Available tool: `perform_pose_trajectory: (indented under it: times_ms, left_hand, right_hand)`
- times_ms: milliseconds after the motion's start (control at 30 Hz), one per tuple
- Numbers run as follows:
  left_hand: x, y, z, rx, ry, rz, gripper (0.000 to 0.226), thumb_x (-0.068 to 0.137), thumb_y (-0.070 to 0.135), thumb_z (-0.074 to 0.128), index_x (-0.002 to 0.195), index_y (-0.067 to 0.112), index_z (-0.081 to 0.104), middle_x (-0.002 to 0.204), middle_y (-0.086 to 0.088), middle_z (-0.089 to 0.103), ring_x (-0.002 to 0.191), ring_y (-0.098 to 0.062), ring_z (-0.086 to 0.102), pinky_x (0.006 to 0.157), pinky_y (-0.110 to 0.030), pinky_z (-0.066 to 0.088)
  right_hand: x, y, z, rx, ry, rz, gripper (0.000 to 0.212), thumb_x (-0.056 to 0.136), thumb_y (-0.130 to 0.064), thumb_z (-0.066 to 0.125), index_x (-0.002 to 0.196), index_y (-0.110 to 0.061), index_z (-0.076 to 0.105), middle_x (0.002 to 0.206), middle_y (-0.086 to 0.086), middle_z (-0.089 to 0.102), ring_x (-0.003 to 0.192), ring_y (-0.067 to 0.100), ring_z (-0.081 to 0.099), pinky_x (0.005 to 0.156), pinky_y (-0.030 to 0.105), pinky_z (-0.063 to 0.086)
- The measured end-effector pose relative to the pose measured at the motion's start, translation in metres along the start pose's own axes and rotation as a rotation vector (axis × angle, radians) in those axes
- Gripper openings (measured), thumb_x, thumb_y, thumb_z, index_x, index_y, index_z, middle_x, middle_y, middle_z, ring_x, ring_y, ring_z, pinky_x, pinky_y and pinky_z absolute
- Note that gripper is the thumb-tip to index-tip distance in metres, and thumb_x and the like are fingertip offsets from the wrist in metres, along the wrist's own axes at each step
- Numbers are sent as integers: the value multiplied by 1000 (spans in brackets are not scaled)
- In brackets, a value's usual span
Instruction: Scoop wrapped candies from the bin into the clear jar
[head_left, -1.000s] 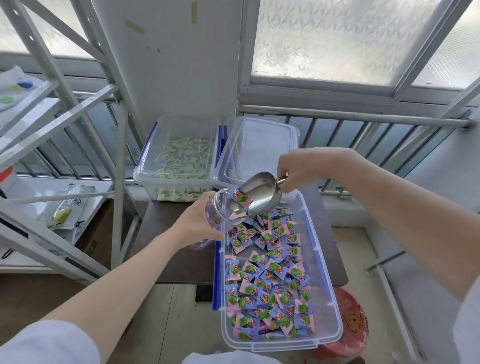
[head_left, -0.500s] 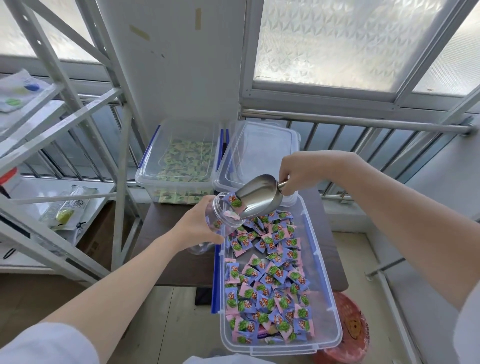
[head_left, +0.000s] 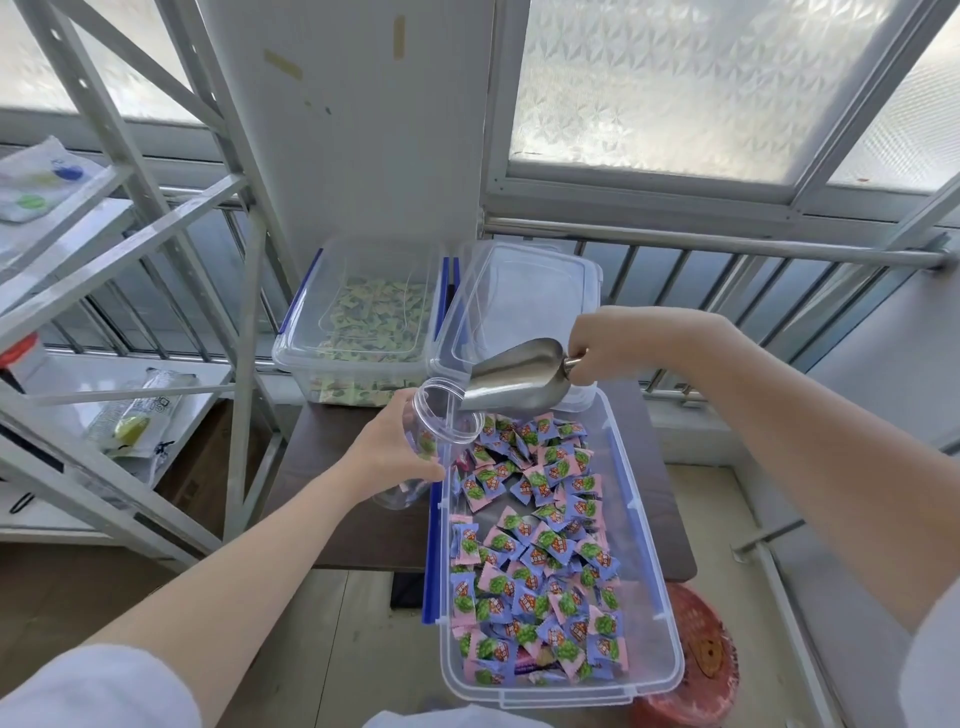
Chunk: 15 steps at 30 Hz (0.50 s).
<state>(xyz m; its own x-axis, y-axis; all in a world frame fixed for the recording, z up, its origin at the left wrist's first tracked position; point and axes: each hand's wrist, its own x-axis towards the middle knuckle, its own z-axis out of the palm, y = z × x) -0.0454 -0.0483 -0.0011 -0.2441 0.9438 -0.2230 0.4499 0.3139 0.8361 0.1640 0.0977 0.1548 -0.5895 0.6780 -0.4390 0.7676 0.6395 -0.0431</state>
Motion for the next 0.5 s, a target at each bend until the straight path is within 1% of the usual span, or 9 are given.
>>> perform_pose_trajectory:
  times_ms: [67,167,267,333,367,400,433,500]
  left_hand:
    - [2,1,-1,-3,5,-7,90,61,6,83,136,26,37,108,22,53,106,-11,55,73,-13,41]
    - [4,0,-2,-1,23,-8,88,63,7,84,135,24,36,114,10,54,108,-10,51,71,-8,36]
    - [4,-3,-4,3,50,-12,86,64,7,84,135,23,37,113,9,53,107,-12,50,69,-8,36]
    - [4,-5,-4,8,68,-11,85,63,8,84,133,23,38,114,8,54,107,-13,52,68,-9,37]
    - [5,-5,-3,13,69,-8,85,62,9,85,132,23,39,115,7,55,107,-13,53,69,-10,37]
    - [5,-5,-2,16,71,-5,85,62,9,85,132,23,39,115,8,55,107,-13,52,70,-10,37]
    - [5,-5,-2,17,73,-4,85,62,9,85,132,23,39,114,9,54,106,-12,52,70,-9,36]
    - [3,-5,-1,14,80,-6,85,62,8,85,132,24,38,110,15,52,106,-10,50,71,-9,35]
  right_hand:
    - [-4,6,8,95,-46,66,22,84,-18,50,65,-9,53,60,7,51,54,23,40,50,27,33]
    - [-9,8,21,99,-83,145,16,90,-16,47,79,-8,54,64,6,50,52,21,42,47,23,33]
    - [-7,5,37,86,-88,156,12,95,-20,47,89,-11,52,67,-1,46,54,11,42,49,22,37]
    - [-13,0,46,93,-119,173,13,95,-14,46,84,-10,51,66,0,43,54,11,39,49,22,36]
    - [-16,-1,53,134,-104,201,20,94,-7,45,75,-7,48,65,2,41,52,13,37,47,23,34]
    - [-21,-4,59,121,-124,204,27,92,2,44,65,-5,42,63,4,39,50,14,35,46,23,32]
    - [-23,-6,66,101,-176,205,33,90,7,41,60,-5,36,61,6,38,48,15,34,44,23,30]
    - [-24,-6,86,88,-260,227,32,91,7,36,60,-3,37,60,6,39,47,15,34,43,22,28]
